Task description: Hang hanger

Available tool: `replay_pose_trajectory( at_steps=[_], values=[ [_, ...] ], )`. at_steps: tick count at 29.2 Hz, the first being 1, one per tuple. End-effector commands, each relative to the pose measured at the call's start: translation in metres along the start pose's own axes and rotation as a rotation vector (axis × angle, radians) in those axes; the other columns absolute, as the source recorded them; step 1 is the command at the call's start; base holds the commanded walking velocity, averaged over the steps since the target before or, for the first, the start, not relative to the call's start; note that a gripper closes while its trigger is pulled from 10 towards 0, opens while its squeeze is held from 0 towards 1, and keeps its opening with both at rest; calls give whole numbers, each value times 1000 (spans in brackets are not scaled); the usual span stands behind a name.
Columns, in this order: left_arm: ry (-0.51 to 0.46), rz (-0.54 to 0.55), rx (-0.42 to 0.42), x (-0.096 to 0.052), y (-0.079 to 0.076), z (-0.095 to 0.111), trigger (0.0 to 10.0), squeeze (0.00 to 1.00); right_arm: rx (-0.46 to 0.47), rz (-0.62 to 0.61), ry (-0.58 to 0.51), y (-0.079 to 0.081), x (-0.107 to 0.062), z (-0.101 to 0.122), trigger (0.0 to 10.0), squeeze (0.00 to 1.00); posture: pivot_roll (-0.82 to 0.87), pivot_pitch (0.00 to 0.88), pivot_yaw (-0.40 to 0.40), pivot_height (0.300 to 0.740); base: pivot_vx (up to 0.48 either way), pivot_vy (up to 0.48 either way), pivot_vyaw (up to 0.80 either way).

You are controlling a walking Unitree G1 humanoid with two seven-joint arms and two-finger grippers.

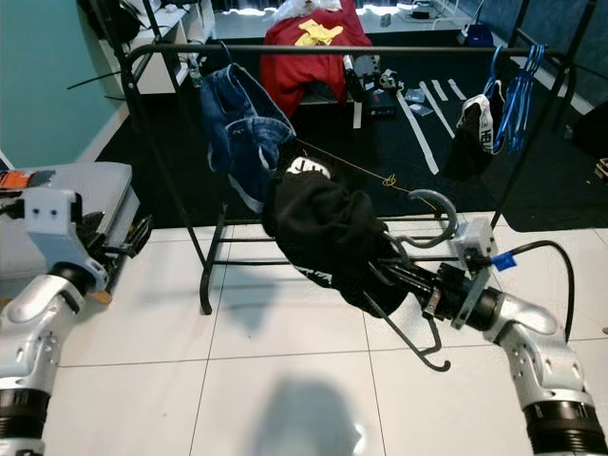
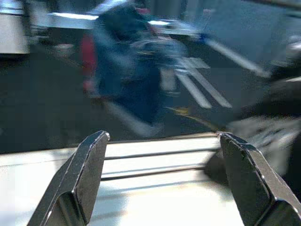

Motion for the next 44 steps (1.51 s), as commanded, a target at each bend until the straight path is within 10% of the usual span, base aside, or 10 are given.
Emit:
replay_pose_trajectory(
  at_steps=[1, 2, 3, 12, 13, 15, 21, 22, 43, 44],
  values=[
    [20, -96, -39, 5, -14, -4, 10000, 1000, -32, 53, 26, 5, -2, 0, 10000, 0, 37, 90, 56, 740, 0, 0, 0],
    [39, -149, -39, 8, -22, -8, 10000, 1000, -61, 67, 58, 6, -5, -2, 10000, 0, 35, 89, 58, 740, 0, 0, 0],
    [52, -173, -26, 12, -25, -10, 10000, 0, -114, 86, 108, 6, -9, -5, 10000, 0, 34, 89, 59, 740, 0, 0, 0],
    [64, -242, -226, 23, -28, -3, 10000, 0, -222, 156, 174, 10, -15, -8, 10000, 0, 36, 86, 56, 740, 0, 0, 0],
    [88, -307, -259, 20, -33, -5, 10000, 984, -225, 162, 164, 11, -13, -6, 10000, 0, 37, 87, 55, 740, 0, 0, 0],
    [141, -395, -266, 15, -40, -9, 10000, 1000, -227, 167, 155, 11, -11, -4, 10000, 0, 35, 90, 56, 740, 0, 0, 0],
    [592, -511, -180, -10, -52, -58, 10000, 1000, -245, 205, 152, 13, -6, -1, 10000, 0, 43, 94, 51, 740, 0, 0, 0],
    [659, -452, -161, -11, -46, -72, 10000, 0, -255, 212, 151, 13, -5, -1, 10000, 0, 43, 94, 51, 740, 0, 0, 0],
    [487, -291, -435, 17, -46, -63, 10000, 0, -293, 238, 156, 15, -1, 0, 10000, 0, 38, 94, 62, 740, 0, 0, 0],
    [474, -284, -441, 16, -45, -63, 6588, 0, -293, 238, 158, 15, -1, 0, 10000, 0, 36, 94, 63, 740, 0, 0, 0]
  ],
)
Point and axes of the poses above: a point about 5 cm out from each wrist's last joint towards the gripper, its own x axis pointing out of the wrist towards the gripper, its own z axis along the axis of the wrist's last joint, y = z × x, the point moved 1 cm from there along x, pointing out of the wrist towards the gripper, and after that the axes turned 12 degrees about -x, right-handed, at the moved point
